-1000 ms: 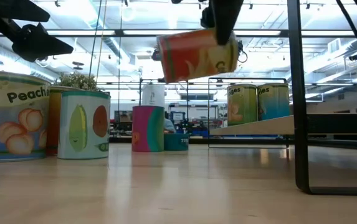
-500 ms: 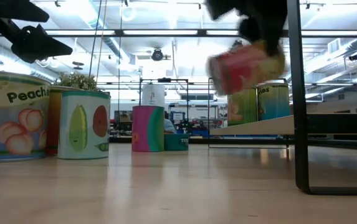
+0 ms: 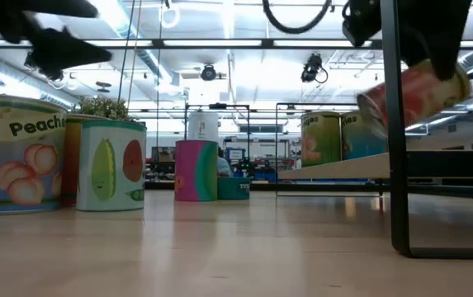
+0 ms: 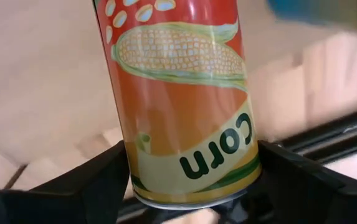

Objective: Pick and place cans onto a shelf
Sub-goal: Put the canned corn on the shelf

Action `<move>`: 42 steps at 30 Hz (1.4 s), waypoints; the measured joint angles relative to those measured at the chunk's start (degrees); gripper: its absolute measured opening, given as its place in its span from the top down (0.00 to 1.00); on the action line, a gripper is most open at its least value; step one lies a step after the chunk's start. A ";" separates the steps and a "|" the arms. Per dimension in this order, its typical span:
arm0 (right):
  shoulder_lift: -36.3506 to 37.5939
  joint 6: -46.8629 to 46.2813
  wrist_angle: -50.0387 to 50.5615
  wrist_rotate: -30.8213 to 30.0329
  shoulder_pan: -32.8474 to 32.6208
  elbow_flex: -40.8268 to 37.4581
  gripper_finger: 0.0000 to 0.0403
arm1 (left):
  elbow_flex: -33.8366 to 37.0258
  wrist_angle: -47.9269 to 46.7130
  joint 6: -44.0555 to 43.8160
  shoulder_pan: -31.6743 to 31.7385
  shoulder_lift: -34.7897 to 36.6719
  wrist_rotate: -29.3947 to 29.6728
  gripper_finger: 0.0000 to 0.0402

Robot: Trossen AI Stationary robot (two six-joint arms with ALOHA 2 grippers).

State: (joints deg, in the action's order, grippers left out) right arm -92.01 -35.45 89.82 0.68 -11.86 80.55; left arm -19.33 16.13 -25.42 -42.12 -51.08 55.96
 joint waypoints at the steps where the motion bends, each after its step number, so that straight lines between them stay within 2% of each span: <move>1: 0.29 0.22 -0.45 -1.30 -0.20 -0.09 0.18 | -0.01 2.14 1.52 1.98 -0.88 -1.91 0.04; 3: 0.37 0.54 0.38 -2.18 -0.39 -0.52 0.18 | -0.01 7.19 4.28 6.36 -3.03 -8.05 0.04; 6: 0.29 0.68 -0.17 0.13 -0.35 -0.74 0.18 | -1.66 11.94 5.31 12.95 -7.46 -16.58 0.04; 11: 0.30 1.96 0.11 0.84 -0.90 -0.85 0.18 | -8.04 11.53 5.07 20.77 -17.66 -20.76 0.04; 15: 0.31 2.18 -0.01 -0.26 -1.87 -0.85 0.18 | -14.32 11.38 5.13 24.61 -25.59 -22.64 0.04; 18: 0.31 2.33 -1.42 -0.95 -2.53 -0.85 0.18 | -19.63 11.33 6.42 27.20 -31.05 -26.43 0.04; 26: 0.31 2.66 -9.08 0.48 -4.57 -0.84 0.18 | -30.60 10.87 10.03 31.94 -43.23 -36.00 0.04; 29: 0.31 2.26 -11.91 0.65 -5.73 -0.83 0.18 | -34.17 11.14 9.65 33.60 -46.75 -41.85 0.04; 33: 0.25 2.24 -15.39 -0.98 -6.73 -0.83 0.18 | -38.82 10.79 9.59 34.70 -51.30 -47.16 0.04; 38: 0.22 2.15 -17.71 -2.81 -7.31 -0.83 0.18 | -43.42 11.03 9.56 34.62 -55.19 -48.50 0.04; 42: 0.20 1.57 -17.59 -2.77 -7.35 -0.83 0.18 | -44.16 11.03 9.63 34.19 -55.57 -48.36 0.04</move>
State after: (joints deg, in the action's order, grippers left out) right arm -91.81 -33.89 72.23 -2.09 -19.20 79.72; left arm -63.48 27.16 -15.79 -7.92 -106.65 7.60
